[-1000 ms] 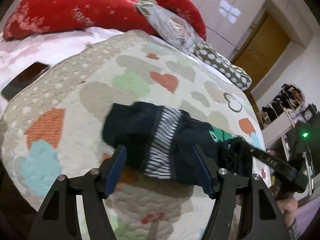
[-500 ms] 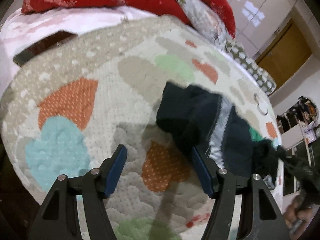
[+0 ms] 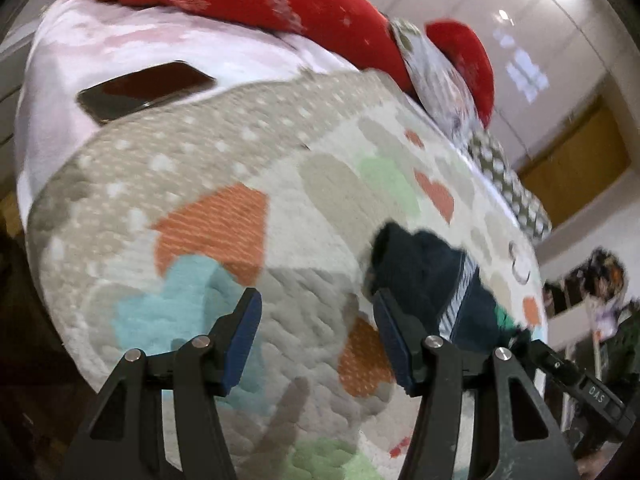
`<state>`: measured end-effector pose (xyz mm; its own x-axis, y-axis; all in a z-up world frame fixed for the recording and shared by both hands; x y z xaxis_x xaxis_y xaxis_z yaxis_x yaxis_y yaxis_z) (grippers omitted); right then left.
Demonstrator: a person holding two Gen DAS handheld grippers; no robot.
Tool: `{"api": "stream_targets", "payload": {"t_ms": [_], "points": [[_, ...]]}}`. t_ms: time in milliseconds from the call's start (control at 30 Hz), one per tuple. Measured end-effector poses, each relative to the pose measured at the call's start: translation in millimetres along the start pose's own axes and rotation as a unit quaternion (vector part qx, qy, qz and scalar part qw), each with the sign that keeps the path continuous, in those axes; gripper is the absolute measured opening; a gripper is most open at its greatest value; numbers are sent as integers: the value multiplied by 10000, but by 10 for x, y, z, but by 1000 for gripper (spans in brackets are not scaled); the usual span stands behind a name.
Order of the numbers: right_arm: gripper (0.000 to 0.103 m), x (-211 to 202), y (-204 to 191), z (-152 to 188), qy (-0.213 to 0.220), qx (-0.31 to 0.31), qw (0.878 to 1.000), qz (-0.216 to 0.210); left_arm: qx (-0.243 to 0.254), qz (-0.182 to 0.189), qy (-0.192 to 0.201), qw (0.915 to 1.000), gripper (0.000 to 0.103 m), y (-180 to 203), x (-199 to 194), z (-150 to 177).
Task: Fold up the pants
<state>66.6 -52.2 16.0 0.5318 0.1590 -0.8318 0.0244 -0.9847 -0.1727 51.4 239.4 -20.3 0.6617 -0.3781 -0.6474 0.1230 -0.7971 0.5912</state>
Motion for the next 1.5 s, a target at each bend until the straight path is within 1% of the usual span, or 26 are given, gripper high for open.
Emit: {"api": "stream_targets", "payload": {"t_ms": [100, 233, 333, 367, 433, 500, 533, 600, 633, 667, 700, 733, 767, 800, 900, 1000, 1100, 1167, 1200, 1300, 1400, 1500], "points": [[63, 39, -344, -119, -157, -253, 9994, -186, -128, 45, 109, 9998, 58, -100, -94, -56], [65, 285, -946, -244, -534, -562, 9961, -418, -249, -36, 136, 9996, 59, -291, -166, -71], [68, 492, -1382, -297, -709, -797, 9931, -480, -399, -54, 115, 9991, 59, -461, -213, -68], [70, 569, -1508, -293, -748, -952, 9918, -398, -435, -51, 127, 9990, 59, -514, -236, -71], [74, 749, -1713, -261, -801, -1302, 9882, -96, -469, -47, 152, 9988, 59, -584, -271, -77], [83, 924, -1818, -202, -783, -1715, 9813, 378, -480, -30, 166, 9987, 60, -609, -289, -72], [84, 1007, -1853, -173, -706, -1967, 9755, 693, -473, -14, 165, 9987, 61, -614, -292, -67], [84, 1152, -1873, -116, -555, -2493, 9576, 1335, -459, 0, 164, 9988, 62, -602, -290, -55], [83, 1189, -1844, -82, -553, -2637, 9517, 1474, -440, 2, 166, 9989, 62, -593, -290, -52], [69, 1215, -1813, -46, -542, -2780, 9459, 1585, -410, 3, 166, 9990, 62, -570, -284, -48], [47, 1193, -1764, -52, -477, -2827, 9434, 1671, -365, 11, 154, 9992, 62, -540, -273, -38], [43, 1144, -1707, -80, -394, -2776, 9446, 1703, -347, 24, 141, 9993, 62, -525, -270, -22], [33, 1066, -1671, -121, -361, -2563, 9544, 1486, -321, 49, 114, 9994, 62, -491, -250, -7], [28, 965, -1612, -181, -303, -2302, 9642, 1283, -272, 77, 66, 9996, 62, -440, -223, 18], [28, 671, -1448, -325, -139, -1699, 9826, 740, -168, 130, -30, 9998, 62, -317, -177, 73], [28, 459, -1290, -403, -48, -1181, 9925, 311, -67, 196, -133, 9997, 62, -183, -152, 143], [28, 284, -1150, -431, 26, -727, 9973, -58, 89, 215, -188, 9996, 63, -35, -142, 210], [28, 190, -1045, -433, 68, -432, 9987, -271, 265, 281, -219, 9990, 65, 118, -109, 247], [28, 144, -980, -430, 94, -288, 9989, -357, 350, 298, -240, 9987, 67, 189, -84, 259], [28, 11, -745, -429, 182, 51, 9987, -483, 600, 393, -399, 9966, 67, 459, 53, 306], [28, -118, -467, -423, 229, 423, 9968, -633, 850, 509, -570, 9934, 67, 743, 176, 352], [28, -248, -92, -401, 263, 1072, 9894, -943, 1052, 641, -681, 9900, 67, 984, 215, 435]]}}
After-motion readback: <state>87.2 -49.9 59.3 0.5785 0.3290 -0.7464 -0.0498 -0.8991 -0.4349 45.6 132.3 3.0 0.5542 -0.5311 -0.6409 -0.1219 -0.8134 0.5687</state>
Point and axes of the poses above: each gripper's, at about its wrist camera, not at the fingertips, and x roughly the way its jaws point, y to its right, z to its underside, the point moved 9 cm from there along x, roughly the way its jaws point, and after that the axes turned 8 degrees about z, right-handed, at the moved point
